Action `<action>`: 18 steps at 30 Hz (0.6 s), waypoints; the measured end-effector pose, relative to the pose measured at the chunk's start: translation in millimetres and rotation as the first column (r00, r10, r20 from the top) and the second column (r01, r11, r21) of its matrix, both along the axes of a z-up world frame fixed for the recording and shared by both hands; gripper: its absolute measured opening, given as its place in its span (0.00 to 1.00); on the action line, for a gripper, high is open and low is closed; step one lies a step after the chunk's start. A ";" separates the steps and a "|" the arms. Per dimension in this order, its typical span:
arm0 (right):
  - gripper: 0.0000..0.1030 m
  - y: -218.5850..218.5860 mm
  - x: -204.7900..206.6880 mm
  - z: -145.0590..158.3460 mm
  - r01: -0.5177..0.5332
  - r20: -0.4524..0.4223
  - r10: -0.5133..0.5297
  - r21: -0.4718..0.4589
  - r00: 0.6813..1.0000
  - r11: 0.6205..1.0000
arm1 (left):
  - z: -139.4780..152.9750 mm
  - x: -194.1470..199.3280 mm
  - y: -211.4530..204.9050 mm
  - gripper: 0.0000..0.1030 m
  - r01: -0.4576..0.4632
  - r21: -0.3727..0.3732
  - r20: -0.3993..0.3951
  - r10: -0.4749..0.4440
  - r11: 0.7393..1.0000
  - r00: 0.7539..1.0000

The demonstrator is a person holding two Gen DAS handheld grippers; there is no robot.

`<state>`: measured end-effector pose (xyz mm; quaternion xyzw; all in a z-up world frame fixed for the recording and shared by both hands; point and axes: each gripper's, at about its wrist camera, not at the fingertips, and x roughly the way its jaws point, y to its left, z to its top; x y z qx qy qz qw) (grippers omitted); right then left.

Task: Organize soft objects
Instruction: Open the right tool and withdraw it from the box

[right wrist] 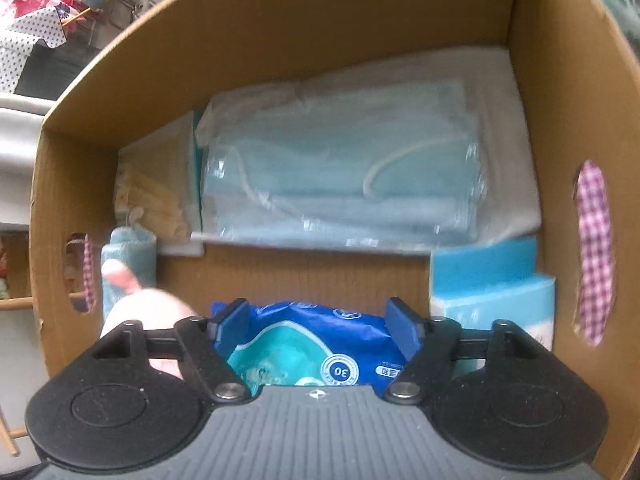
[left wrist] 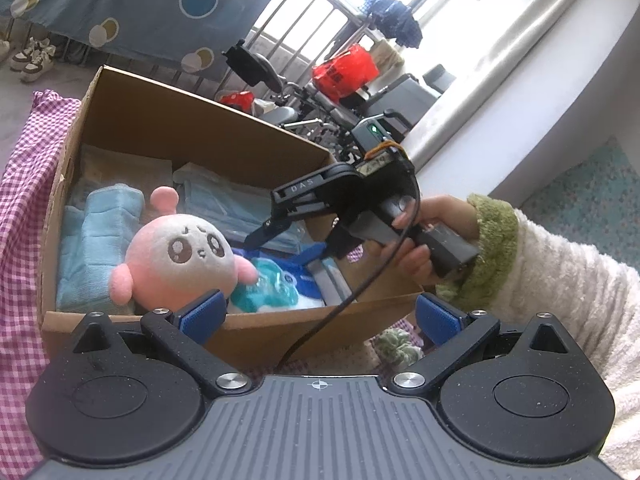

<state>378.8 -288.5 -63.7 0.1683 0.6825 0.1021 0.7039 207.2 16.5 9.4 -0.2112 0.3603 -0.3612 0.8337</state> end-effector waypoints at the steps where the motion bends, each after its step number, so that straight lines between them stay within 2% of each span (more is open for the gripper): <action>1: 0.78 0.1 -1.5 -0.7 -0.004 -0.011 0.004 0.006 1.000 1.000 | 0.1 0.1 -0.4 0.99 0.001 0.001 0.001 -0.001 1.000 1.000; 4: 0.77 4.1 -5.0 4.3 -0.026 0.023 0.026 0.005 0.999 1.000 | 0.1 -0.6 -0.9 0.99 0.003 0.003 0.002 -0.003 1.000 1.000; 6: 0.77 4.6 -7.4 18.5 -0.042 0.097 0.045 -0.031 0.994 0.999 | 0.3 -1.3 -1.3 0.99 0.003 0.006 0.003 -0.003 1.000 1.000; 8: 0.77 6.9 -12.9 36.0 -0.060 0.190 0.080 -0.110 0.978 0.992 | 0.2 -1.8 -1.4 0.99 0.005 0.008 0.002 -0.005 1.000 1.000; 10: 0.75 1.6 -20.8 51.1 -0.064 0.232 0.092 -0.124 0.968 0.990 | 0.4 -2.7 -1.1 0.99 0.009 0.008 0.005 -0.009 1.000 1.000; 14: 0.62 -10.9 -35.8 55.7 -0.051 0.181 0.061 -0.063 0.982 0.997 | -0.6 -2.7 -0.5 0.99 0.009 0.003 0.004 -0.009 1.000 1.000; 16: 0.61 -14.6 -40.6 44.1 -0.034 0.115 0.037 -0.025 0.993 0.999 | -0.6 -2.8 0.1 0.99 0.007 0.002 0.004 -0.007 1.000 1.000; 18: 0.60 -17.2 -41.6 29.1 -0.017 0.078 0.021 -0.056 0.997 0.998 | -0.5 -3.0 0.5 0.99 0.006 0.003 0.003 -0.006 1.000 1.000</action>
